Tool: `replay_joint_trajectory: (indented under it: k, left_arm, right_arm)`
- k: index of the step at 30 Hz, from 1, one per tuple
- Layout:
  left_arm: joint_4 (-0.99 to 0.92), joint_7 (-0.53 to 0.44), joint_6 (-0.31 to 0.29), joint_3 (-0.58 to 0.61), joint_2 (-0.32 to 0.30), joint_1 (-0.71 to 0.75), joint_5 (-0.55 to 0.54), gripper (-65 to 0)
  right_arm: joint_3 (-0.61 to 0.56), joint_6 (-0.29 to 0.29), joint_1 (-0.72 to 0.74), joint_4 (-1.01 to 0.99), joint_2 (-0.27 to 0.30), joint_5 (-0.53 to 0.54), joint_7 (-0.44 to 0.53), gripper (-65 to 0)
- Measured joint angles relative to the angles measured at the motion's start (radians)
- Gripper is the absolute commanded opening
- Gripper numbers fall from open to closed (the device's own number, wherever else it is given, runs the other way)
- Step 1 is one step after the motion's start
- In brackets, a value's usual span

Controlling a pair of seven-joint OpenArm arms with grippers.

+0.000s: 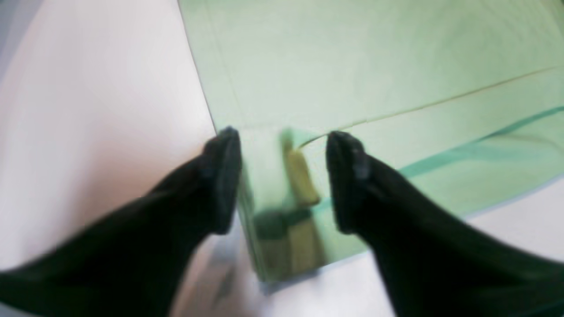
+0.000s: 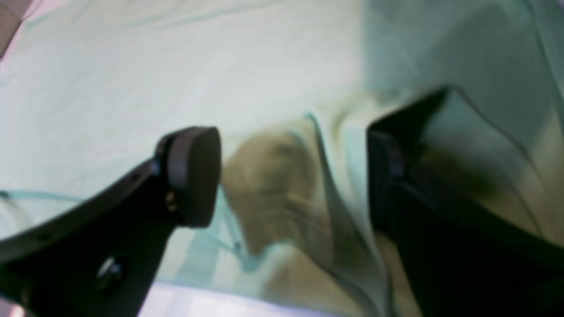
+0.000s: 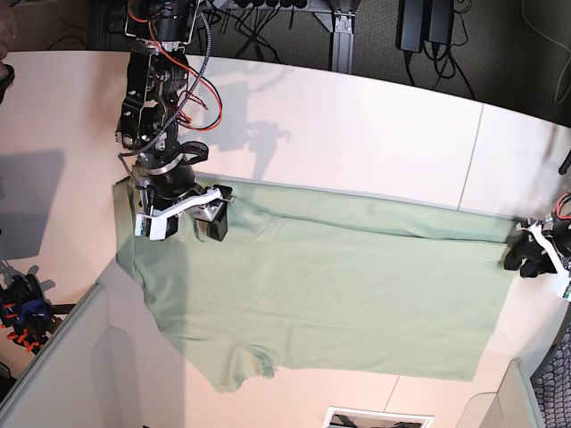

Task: Fold the T-shirt properly
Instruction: 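Lift the shoulder corners and pull them toward the hem, folding lengthwise, then lay the folded edge down and release both grippers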

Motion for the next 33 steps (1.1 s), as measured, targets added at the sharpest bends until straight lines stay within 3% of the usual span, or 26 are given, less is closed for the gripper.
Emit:
replay_joint_trajectory:
  k: [3, 5, 10, 14, 17, 21, 26, 31, 33]
  left_arm:
    - [0.006, 0.197, -0.001, -0.05, 0.005, 0.0, -0.116, -26.3]
    - [0.013, 0.319, 0.0, -0.136, 0.011, 0.008, -0.233, -26.4]
    - [0.021, 0.425, 0.004, -0.364, -0.011, 0.058, -0.479, -26.5]
    - [0.021, 0.454, 0.004, -0.377, 0.003, 0.136, -0.518, -26.5]
    - [0.021, 0.452, 0.003, -0.376, 0.022, 0.208, -0.557, -26.5]
    - [0.021, 0.455, 0.006, -0.378, 0.044, 0.268, -0.577, -26.5]
    - [0.026, 0.417, 0.0, -0.38, 0.095, 0.293, -0.607, -26.5]
    - [0.031, 0.348, -0.011, -0.386, 0.124, 0.297, -0.53, -26.5]
    - [0.034, 0.313, 0.015, -0.387, 0.141, 0.285, -0.472, -26.5]
  right_arm:
    - [0.023, 0.002, -0.004, 0.051, 0.0, 0.002, -0.027, -20.6]
    - [0.066, 0.002, -0.006, 0.109, 0.0, 0.0, -0.121, -20.6]
    - [0.224, 0.003, -0.003, 0.208, 0.0, 0.004, -0.243, -20.5]
    - [0.356, 0.002, -0.006, 0.193, 0.0, 0.004, -0.256, -20.5]
    - [0.42, -0.034, -0.036, 0.186, 0.0, 0.019, -0.254, -20.5]
    - [0.451, -0.106, -0.111, 0.16, 0.0, 0.016, -0.257, -20.5]
    - [0.45, -0.109, -0.135, 0.072, 0.001, 0.042, -0.22, -20.5]
    - [0.45, -0.099, -0.143, 0.042, 0.006, 0.105, -0.194, -20.5]
    - [0.451, -0.099, -0.139, 0.04, 0.006, 0.113, -0.195, -20.5]
